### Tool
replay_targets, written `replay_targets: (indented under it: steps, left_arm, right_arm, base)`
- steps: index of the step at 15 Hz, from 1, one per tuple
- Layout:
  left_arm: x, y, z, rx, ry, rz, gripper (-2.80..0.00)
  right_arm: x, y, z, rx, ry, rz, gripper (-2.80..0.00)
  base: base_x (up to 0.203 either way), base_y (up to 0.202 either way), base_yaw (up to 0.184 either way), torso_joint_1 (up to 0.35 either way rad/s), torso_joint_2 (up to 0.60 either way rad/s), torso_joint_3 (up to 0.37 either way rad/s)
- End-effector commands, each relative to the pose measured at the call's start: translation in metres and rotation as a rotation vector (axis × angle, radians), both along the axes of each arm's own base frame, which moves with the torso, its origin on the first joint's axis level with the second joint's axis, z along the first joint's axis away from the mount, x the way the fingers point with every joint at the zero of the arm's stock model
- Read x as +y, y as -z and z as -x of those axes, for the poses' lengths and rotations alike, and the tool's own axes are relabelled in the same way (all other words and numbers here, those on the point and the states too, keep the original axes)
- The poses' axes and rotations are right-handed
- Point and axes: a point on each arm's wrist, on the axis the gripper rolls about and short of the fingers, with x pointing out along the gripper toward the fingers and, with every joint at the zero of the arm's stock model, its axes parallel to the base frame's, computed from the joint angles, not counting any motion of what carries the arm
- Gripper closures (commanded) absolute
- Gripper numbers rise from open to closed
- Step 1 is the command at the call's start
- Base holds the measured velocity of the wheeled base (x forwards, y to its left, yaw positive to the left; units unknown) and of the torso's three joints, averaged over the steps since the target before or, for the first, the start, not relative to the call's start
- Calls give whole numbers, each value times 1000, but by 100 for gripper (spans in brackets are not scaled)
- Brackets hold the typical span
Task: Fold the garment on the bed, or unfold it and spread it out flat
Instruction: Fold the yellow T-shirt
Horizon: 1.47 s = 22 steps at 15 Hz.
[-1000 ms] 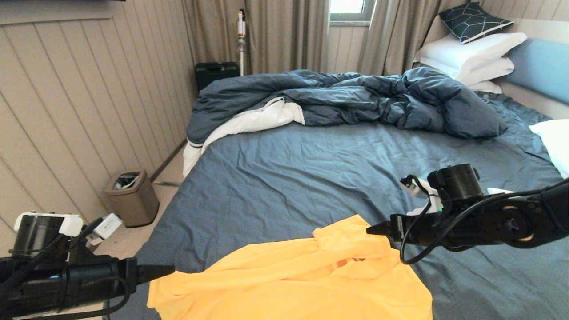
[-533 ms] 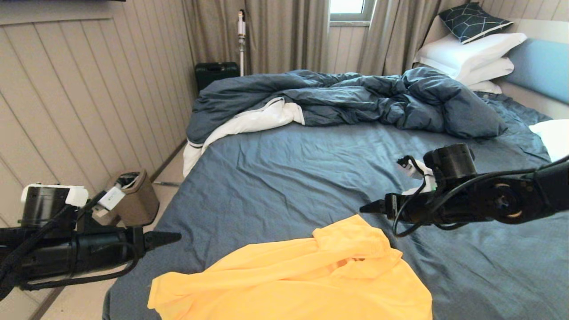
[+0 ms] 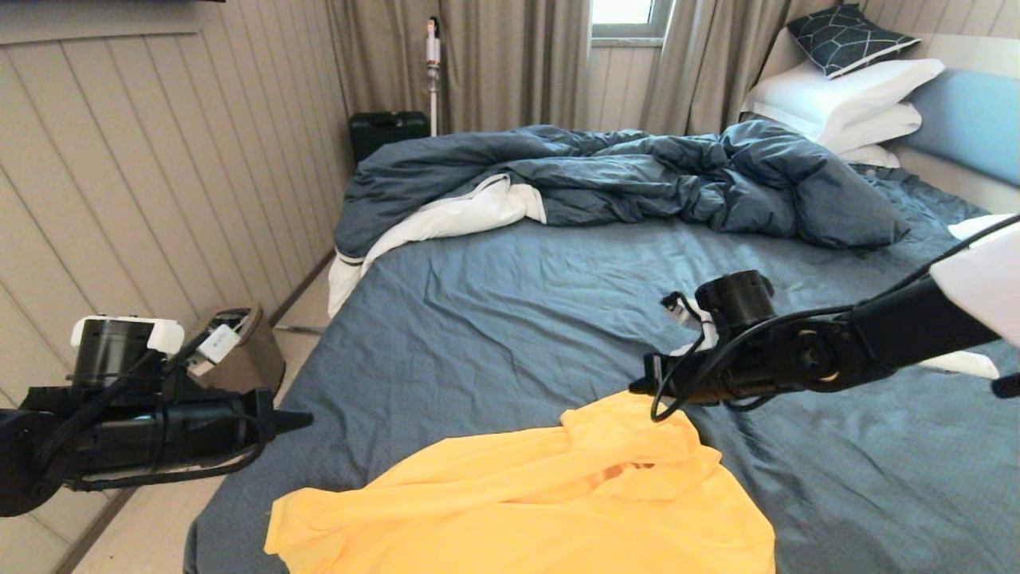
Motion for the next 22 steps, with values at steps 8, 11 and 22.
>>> replay_targets:
  steps: [8,11,22]
  left_arm:
    - [-1,4,-3,16,2,2,0]
    - [-1,4,-4,17,2,2,0]
    - [-1,8,-5,31,4,3,0]
  right_arm:
    - [29,30,-5,46,-28,80,-280]
    - [27,29,-7,41,-21,82,-280]
    - [42,42,-6,60,-49,113,0]
  base:
    - [0,0,0,0,0,0]
    - [0,0,0,0,0,0]
    - [0,0,0,0,0,0]
